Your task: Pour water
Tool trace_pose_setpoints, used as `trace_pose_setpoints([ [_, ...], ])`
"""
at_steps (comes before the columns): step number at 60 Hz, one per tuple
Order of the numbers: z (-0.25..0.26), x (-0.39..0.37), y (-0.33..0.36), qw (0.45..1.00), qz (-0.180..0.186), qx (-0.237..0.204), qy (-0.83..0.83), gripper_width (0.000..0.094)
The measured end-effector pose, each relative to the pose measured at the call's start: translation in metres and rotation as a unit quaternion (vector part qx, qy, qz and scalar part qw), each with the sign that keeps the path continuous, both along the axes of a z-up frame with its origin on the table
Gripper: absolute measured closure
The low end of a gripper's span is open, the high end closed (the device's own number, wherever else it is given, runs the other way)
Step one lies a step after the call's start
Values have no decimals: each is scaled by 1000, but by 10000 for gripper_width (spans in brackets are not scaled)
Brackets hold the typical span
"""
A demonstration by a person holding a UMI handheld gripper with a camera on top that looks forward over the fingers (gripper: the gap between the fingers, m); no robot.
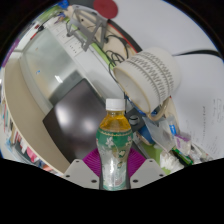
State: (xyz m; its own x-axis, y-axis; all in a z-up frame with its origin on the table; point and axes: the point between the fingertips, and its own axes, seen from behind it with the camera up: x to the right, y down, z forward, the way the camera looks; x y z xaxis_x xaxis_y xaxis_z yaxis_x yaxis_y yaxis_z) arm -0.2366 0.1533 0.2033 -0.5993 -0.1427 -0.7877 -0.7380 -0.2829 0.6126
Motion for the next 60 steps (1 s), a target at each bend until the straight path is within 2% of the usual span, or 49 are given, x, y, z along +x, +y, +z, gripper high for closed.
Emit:
trace_pose_setpoints([
  [6,24,-7,-5,990,31,34,-131,634],
  [10,44,5,-4,949,32,81,-302,635],
  [13,62,27,-4,892,8,117,-437,634],
  [18,93,76,0,762,-36,139,-632,634],
  [23,103,137,7,608,-86,133,-778,635],
  [25,106,153,4,562,-85,125,-813,633],
  [29,94,184,2,502,-85,121,-852,634],
  [30,84,193,10,485,-100,119,-860,634],
  [34,58,228,7,470,-70,101,-874,635],
  [41,-2,265,6,456,-38,82,-885,636],
  [50,-63,288,13,444,-15,74,-893,635],
  [60,-100,286,15,446,-2,80,-891,631],
])
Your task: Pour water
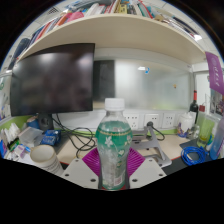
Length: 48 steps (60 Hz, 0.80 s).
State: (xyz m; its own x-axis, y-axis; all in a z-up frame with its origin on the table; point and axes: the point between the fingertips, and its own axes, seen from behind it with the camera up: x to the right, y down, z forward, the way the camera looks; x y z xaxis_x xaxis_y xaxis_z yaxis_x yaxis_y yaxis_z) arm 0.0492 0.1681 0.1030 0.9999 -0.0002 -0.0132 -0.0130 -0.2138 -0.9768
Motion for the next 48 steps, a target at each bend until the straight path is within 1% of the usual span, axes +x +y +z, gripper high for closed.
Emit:
trace_pose_setpoints([
  [3,3,0,-2,1000,-2,21,-7,629],
  [6,3,-1,-2,1000,-2,25,-13,622],
  [11,5,3,-2,999,-15,29,-2,601],
  [14,5,4,-3,999,-19,32,-3,568],
  [17,6,3,-4,999,-23,35,-2,474],
  [22,5,1,-5,999,-16,32,-15,401],
  [27,-4,4,-14,999,-31,6,-11,94],
  [28,-4,5,-17,999,-33,4,-11,62],
  [31,-5,6,-32,999,-41,-2,-20,96],
  [35,-6,8,-61,997,-55,-14,-44,72],
  [39,-5,3,-100,996,-66,-36,-57,71],
  [44,16,-16,-152,995,-72,-42,-55,71],
  [48,35,-40,-187,996,-70,-41,-44,70],
])
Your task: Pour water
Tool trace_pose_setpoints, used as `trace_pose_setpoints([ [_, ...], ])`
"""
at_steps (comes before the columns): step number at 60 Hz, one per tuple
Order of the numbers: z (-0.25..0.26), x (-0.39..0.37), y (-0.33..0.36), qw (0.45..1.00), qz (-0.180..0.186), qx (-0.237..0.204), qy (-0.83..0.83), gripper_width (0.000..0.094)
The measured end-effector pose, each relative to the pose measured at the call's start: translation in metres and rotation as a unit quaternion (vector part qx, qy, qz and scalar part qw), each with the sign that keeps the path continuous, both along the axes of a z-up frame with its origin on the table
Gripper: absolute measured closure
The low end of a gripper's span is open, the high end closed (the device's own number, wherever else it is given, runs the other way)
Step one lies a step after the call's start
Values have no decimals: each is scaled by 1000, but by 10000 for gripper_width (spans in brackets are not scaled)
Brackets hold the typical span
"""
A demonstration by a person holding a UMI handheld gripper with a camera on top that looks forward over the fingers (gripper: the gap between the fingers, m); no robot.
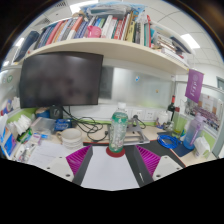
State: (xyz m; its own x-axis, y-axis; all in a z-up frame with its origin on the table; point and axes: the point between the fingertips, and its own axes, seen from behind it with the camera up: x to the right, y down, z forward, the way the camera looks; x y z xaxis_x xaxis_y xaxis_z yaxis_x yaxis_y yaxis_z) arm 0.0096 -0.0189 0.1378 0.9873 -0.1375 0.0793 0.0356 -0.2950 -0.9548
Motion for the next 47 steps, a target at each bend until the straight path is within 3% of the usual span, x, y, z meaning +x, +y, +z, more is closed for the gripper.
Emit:
trace_pose_setpoints([
  [13,61,-65,-82,999,-17,-22,46,75],
  [26,109,-92,-119,997,-24,1,69,79],
  [47,124,-105,-140,998,-29,9,58,77],
])
